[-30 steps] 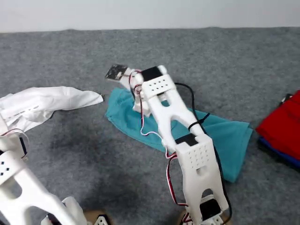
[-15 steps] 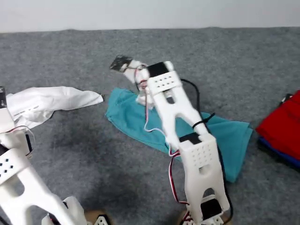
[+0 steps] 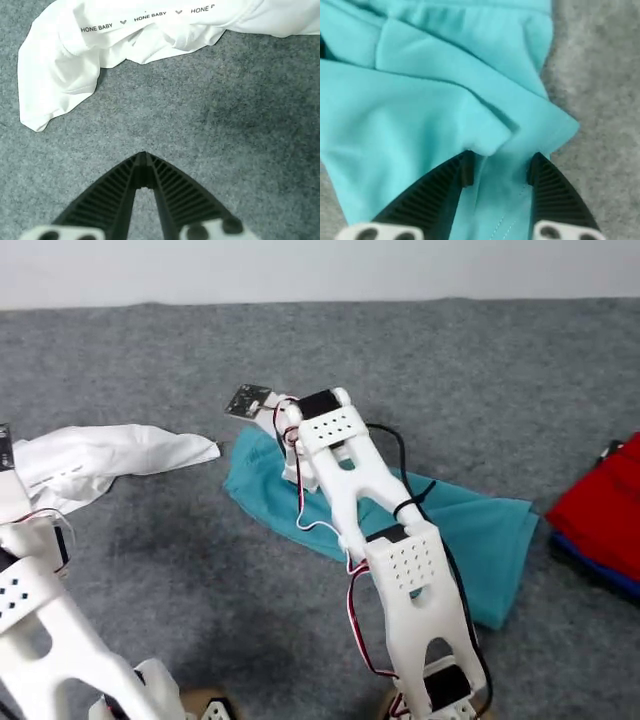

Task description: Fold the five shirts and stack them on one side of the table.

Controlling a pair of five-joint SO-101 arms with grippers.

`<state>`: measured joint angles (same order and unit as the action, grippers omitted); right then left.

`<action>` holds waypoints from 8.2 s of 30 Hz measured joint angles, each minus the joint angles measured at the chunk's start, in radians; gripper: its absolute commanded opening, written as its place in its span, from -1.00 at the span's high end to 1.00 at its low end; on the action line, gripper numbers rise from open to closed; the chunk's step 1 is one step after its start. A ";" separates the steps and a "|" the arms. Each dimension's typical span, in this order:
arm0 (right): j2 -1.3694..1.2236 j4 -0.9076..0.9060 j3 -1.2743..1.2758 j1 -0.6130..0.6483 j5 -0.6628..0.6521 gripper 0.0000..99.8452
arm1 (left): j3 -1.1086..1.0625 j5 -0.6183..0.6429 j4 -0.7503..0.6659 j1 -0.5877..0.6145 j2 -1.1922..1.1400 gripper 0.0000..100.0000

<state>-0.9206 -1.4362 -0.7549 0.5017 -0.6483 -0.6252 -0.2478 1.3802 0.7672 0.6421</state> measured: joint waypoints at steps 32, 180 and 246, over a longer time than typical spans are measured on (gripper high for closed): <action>0.153 -0.052 -0.005 -0.123 -0.002 0.56 | 0.000 0.000 0.000 -0.017 0.000 1.00; -0.146 -0.262 -0.516 0.118 0.839 0.55 | -0.018 0.000 0.290 -0.035 0.002 0.99; -0.138 -0.313 -0.687 0.201 0.703 0.98 | 0.072 0.000 0.330 -0.035 0.002 0.99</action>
<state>-1.0587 -1.7492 -1.4423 0.7027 0.0545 -0.5531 -0.2478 1.7100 0.7319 0.6437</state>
